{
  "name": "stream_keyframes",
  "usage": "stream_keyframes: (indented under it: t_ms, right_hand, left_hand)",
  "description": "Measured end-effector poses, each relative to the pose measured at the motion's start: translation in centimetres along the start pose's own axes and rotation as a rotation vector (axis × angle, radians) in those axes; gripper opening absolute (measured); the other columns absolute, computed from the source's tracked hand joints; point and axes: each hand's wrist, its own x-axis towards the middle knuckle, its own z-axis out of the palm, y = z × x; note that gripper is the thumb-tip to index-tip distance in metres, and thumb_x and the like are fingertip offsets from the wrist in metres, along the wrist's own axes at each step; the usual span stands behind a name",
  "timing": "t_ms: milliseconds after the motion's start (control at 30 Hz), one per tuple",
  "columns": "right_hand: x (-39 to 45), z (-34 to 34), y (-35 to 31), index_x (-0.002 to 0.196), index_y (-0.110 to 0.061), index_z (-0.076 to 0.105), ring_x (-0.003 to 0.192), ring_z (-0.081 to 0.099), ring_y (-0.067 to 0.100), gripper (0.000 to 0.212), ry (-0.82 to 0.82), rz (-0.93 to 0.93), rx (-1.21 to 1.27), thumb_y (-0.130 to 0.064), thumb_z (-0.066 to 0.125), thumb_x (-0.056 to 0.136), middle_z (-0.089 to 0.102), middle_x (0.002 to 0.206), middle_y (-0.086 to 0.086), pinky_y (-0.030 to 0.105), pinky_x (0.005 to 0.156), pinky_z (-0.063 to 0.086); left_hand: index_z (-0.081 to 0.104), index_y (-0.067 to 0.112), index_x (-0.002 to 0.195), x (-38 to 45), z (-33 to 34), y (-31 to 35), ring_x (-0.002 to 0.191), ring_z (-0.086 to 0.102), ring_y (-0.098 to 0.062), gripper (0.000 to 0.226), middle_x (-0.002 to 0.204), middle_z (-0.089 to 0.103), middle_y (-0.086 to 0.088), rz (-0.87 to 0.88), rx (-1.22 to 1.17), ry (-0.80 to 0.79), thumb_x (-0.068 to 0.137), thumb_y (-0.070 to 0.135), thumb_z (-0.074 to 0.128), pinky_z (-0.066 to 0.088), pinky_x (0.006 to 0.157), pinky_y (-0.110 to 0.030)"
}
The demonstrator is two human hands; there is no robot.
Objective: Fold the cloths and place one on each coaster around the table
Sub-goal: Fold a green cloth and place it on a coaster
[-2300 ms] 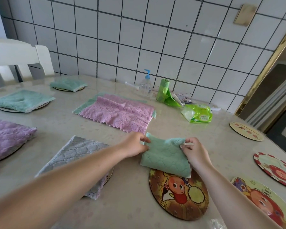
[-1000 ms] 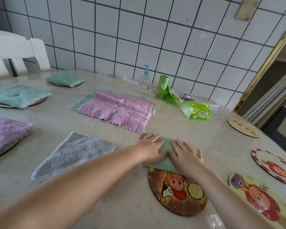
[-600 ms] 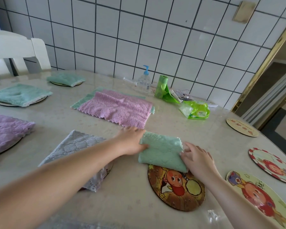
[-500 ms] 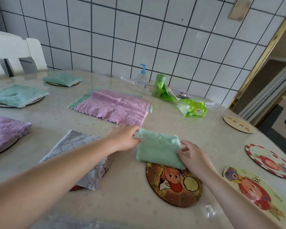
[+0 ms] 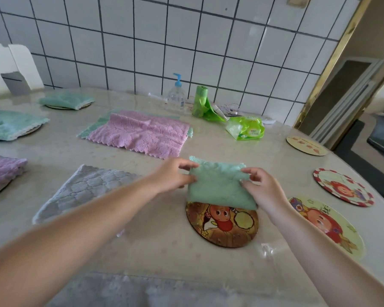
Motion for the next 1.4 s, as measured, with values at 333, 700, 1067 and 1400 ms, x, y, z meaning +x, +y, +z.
stream_keyframes:
  t_ms: [333, 700, 1067, 1400]
  right_hand:
    - [-4.1, -2.2, 1.7, 0.101, -0.031, 0.06, 0.078, 0.061, 0.001, 0.017, -0.087, -0.031, -0.118, -0.025, 0.064, 0.085, 0.056, 0.099, -0.014, 0.025, 0.067, 0.052]
    - [-4.8, -1.3, 2.2, 0.11, -0.037, 0.056, 0.107, 0.049, 0.004, 0.026, -0.049, -0.156, -0.39, -0.036, 0.062, 0.084, 0.044, 0.118, -0.012, 0.017, 0.087, 0.036]
    - [-4.0, 2.0, 0.0, 0.146, -0.041, 0.003, 0.143, -0.009, 0.009, 0.072, -0.367, -0.141, -0.809, -0.07, 0.025, 0.084, -0.008, 0.157, -0.009, 0.051, 0.115, -0.003]
    - [-2.4, 3.0, -2.8, 0.145, -0.035, 0.021, 0.143, 0.004, 0.007, 0.068, -0.353, -0.225, -0.751, -0.066, 0.031, 0.085, 0.011, 0.156, -0.012, 0.048, 0.116, -0.001]
  left_hand:
    - [0.059, 0.029, 0.12, -3.9, 1.9, -0.6, 0.077, 0.06, 0.006, 0.044, 0.101, 0.054, 0.023, -0.041, 0.099, -0.038, 0.078, 0.031, 0.072, 0.039, 0.067, 0.001]
    - [0.049, 0.027, 0.129, -4.6, 2.7, -0.4, 0.11, 0.05, -0.009, 0.044, 0.125, 0.04, 0.005, 0.075, 0.458, 0.018, 0.087, 0.037, 0.057, 0.036, 0.093, -0.021]
    - [0.007, 0.021, 0.148, -3.2, 4.5, -1.1, 0.144, -0.007, -0.015, 0.066, 0.158, -0.004, -0.002, 0.12, 0.844, -0.264, 0.094, 0.055, 0.023, 0.001, 0.117, -0.046]
    - [0.025, 0.021, 0.146, -2.8, -1.6, -1.3, 0.14, 0.021, -0.011, 0.06, 0.153, 0.026, 0.003, 0.171, 0.776, -0.136, 0.094, 0.047, 0.04, 0.013, 0.117, -0.035]
